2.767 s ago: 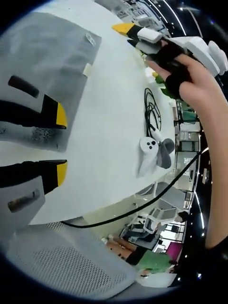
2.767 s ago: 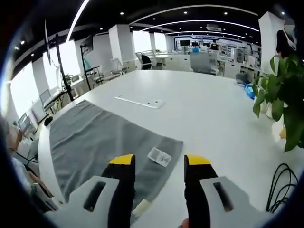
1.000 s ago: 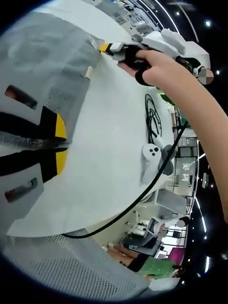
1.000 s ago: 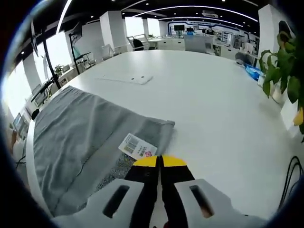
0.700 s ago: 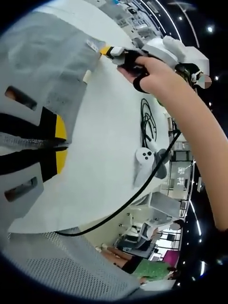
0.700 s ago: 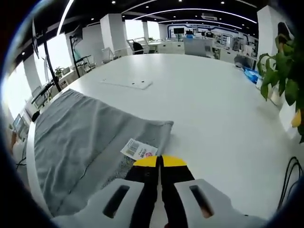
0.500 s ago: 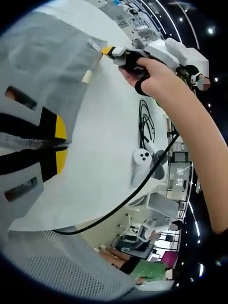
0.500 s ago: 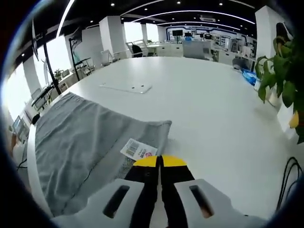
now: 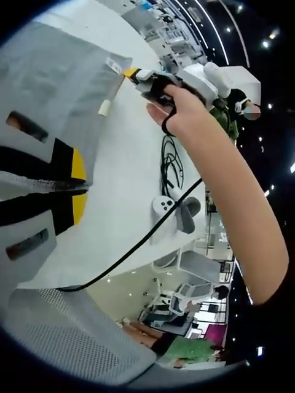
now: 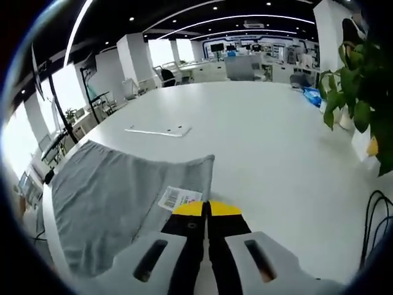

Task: Fold the towel on the table until its edges align and the towel forms a compact rectangular stack.

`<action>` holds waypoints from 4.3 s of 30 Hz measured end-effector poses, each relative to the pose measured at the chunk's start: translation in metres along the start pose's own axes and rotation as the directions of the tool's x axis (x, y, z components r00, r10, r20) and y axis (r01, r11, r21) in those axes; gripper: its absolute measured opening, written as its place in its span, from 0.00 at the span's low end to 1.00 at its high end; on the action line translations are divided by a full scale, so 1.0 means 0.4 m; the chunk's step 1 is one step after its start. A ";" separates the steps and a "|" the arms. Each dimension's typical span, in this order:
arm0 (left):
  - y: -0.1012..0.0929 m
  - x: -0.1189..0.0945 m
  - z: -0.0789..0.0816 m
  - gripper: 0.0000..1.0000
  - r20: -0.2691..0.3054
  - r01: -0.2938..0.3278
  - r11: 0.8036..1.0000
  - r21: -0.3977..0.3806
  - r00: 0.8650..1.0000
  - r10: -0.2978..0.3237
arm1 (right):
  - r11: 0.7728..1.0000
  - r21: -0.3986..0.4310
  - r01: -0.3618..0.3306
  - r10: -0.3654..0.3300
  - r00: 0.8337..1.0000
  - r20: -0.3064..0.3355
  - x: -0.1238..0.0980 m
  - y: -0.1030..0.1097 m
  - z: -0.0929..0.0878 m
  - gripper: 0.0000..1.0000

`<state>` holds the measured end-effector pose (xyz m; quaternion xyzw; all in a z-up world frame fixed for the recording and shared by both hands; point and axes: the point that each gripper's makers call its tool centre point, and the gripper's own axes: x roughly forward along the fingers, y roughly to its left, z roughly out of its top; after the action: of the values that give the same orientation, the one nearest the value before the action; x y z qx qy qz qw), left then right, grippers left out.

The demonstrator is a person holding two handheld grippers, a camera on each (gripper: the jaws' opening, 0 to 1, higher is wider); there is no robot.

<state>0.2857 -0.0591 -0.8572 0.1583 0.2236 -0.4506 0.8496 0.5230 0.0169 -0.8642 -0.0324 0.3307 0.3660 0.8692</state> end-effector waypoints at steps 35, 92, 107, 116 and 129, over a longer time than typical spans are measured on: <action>0.027 -0.236 0.092 0.05 0.129 -0.117 0.991 -0.058 0.984 0.123 | 0.995 0.052 -0.083 0.075 0.986 0.149 -0.100 0.192 0.186 0.00; 0.179 -0.840 0.022 0.05 0.237 -0.445 0.879 -0.168 0.848 0.475 | 0.968 -0.085 -0.237 0.252 0.918 0.307 -0.066 0.756 0.463 0.00; 0.230 -0.989 -0.044 0.05 0.218 -0.542 0.816 -0.202 0.787 0.577 | 0.952 -0.110 -0.287 0.307 0.898 0.315 -0.023 0.897 0.507 0.00; 0.259 -1.066 -0.084 0.05 0.205 -0.587 0.777 -0.229 0.751 0.627 | 0.944 -0.111 -0.311 0.330 0.891 0.312 0.005 0.958 0.510 0.00; 0.286 -1.155 -0.146 0.05 0.173 -0.649 0.708 -0.278 0.692 0.701 | 0.922 -0.127 -0.365 0.387 0.871 0.302 0.049 1.072 0.525 0.00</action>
<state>0.1394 0.3514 -0.6575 0.0836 0.0761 -0.0979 0.9888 0.3667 0.4044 -0.6326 0.0641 0.1725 0.5390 0.8220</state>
